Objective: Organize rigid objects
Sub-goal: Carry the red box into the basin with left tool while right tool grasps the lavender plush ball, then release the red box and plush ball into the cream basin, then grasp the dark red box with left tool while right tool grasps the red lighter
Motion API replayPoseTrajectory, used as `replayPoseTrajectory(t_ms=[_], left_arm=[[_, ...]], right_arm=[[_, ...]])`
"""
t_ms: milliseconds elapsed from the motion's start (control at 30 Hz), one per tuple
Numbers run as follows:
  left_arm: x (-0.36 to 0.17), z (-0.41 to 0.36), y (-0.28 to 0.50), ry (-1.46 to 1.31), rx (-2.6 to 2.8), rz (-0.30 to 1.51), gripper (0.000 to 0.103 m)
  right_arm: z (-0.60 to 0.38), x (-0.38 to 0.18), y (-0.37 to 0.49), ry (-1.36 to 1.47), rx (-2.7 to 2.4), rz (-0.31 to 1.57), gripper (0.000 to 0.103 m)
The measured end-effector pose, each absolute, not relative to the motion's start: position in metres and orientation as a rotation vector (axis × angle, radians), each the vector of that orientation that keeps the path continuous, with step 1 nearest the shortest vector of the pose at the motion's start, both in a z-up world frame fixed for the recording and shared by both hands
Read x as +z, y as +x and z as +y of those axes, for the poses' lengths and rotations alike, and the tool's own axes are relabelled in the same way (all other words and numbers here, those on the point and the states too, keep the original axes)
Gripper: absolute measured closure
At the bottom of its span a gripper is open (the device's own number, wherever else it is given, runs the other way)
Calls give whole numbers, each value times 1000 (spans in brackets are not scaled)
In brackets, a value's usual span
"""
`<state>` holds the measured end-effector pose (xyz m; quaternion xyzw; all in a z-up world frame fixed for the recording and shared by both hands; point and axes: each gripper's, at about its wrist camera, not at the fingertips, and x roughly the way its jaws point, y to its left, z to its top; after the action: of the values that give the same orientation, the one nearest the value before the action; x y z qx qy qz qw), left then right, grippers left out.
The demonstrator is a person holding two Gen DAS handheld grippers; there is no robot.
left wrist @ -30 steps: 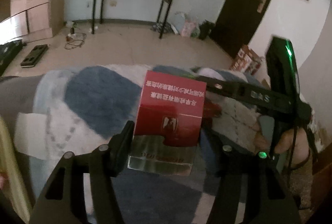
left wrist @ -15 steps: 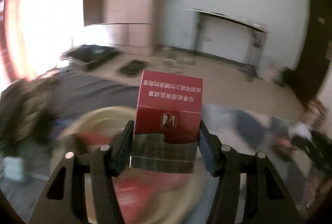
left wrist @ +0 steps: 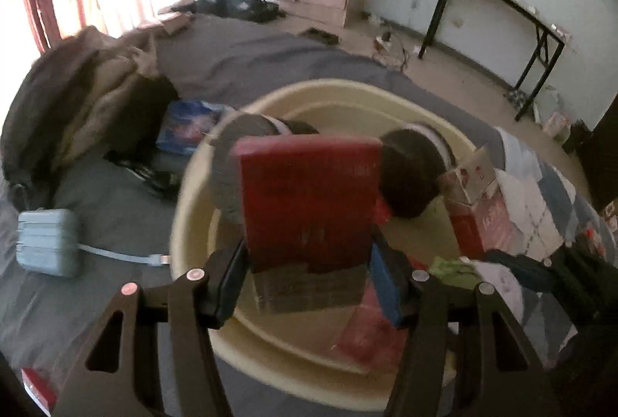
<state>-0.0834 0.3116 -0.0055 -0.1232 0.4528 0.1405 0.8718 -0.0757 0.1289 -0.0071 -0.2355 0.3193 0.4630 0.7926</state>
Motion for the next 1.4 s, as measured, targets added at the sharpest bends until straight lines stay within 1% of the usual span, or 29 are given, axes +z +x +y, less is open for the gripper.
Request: replayPoseTrajectory(t_ms=[167,233,267,300,333,367,400,500,533,667,767,867,933,1000,1033,1100,1167,1200,1233,1333,1400], left_arm=[[-13,311,-73,-280,299,973,43],[-9,314,-75,-304,316,957,33],[-4,316,-76,-318,325,934,19],[2,319,-80,-337,332,900,8],[8,321,-83,-354,329,865,5],[14,320,-86,-367,320,836,1],[22,317,-89,-373,308,805,0],[44,297,-88,-331,276,742,0],[51,285,-85,-312,245,725,0],[67,228,-63,-239,71,698,0],[68,164,-40,-137,-9,710,0],[55,93,-12,-38,-77,706,0],[41,58,-1,-38,-211,722,0],[28,33,6,-44,-317,752,0],[22,21,8,-30,-357,760,0],[12,3,12,0,-409,762,0],[1,-17,13,30,-467,763,0],[-2,-25,15,38,-489,756,0],[-5,-35,14,46,-510,752,0],[-18,-51,13,111,-539,771,0],[-21,-53,12,144,-540,735,0]], right_arm=[[161,-27,-70,-546,988,696,48],[165,-28,-69,-533,988,684,46],[165,-27,-68,-528,991,687,43],[163,-27,-68,-520,994,689,31],[162,-26,-67,-513,998,686,16],[161,-24,-67,-507,1006,680,9],[158,-24,-66,-504,1009,674,4],[131,-1,-79,-486,982,648,3],[116,9,-84,-467,976,631,0],[38,40,-84,-381,882,589,0],[-43,55,-63,-301,702,560,0],[-115,55,-33,-249,546,549,0],[-157,39,-5,-179,460,608,0],[-181,22,10,-130,413,666,0],[-190,12,16,-122,413,697,2],[-197,3,18,-119,435,703,7],[-197,-1,20,-123,483,692,8],[-196,-3,21,-130,494,685,16],[-205,-3,27,-131,498,686,18],[-228,-11,37,-80,523,707,18],[-237,-15,42,-58,544,721,19]])
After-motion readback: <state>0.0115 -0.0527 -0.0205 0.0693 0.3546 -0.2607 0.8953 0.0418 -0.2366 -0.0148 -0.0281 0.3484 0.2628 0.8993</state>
